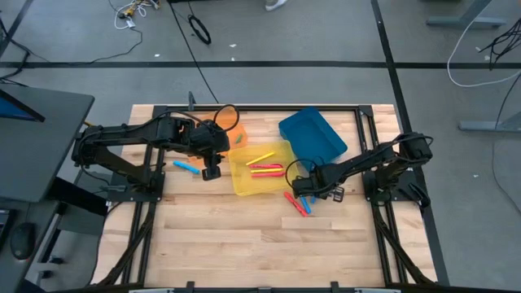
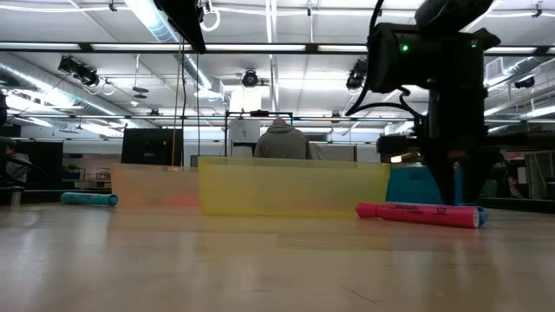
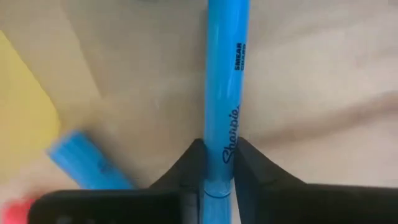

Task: Pick & Place Markers
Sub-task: Put the bottom right blue large highlighter into the blue bin

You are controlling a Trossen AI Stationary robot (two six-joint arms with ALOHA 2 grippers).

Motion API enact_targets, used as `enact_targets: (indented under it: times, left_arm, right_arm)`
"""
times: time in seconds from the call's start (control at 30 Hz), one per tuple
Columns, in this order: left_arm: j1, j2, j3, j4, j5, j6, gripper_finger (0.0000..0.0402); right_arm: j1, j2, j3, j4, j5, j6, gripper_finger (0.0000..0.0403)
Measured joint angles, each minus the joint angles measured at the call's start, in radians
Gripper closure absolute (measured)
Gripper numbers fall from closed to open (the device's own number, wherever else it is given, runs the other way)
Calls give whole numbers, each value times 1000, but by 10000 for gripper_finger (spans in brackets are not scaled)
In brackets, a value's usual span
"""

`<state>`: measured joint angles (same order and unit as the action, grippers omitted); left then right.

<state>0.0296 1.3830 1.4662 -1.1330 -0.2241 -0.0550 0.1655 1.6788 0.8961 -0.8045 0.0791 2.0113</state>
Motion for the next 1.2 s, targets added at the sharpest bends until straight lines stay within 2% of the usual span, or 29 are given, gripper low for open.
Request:
enact_targets:
  times: [0.2, 0.37, 0.7, 0.87, 1.2]
  left_arm:
    - [0, 0, 0, 7, 0, -2, 285]
    - [0, 0, 0, 7, 0, -15, 285]
    - [0, 0, 0, 7, 0, -31, 285]
    - [0, 0, 0, 7, 0, -33, 285]
    - [0, 0, 0, 16, 0, -31, 285]
  right_arm:
    - [45, -24, 0, -3, -31, 40, 344]
    - [104, -58, 0, -5, -54, 66, 350]
    - [219, -279, 19, -173, -30, 203, 352]
    - [250, -356, 147, -349, 3, 204, 352]
    - [244, -356, 518, -691, 44, 77, 352]
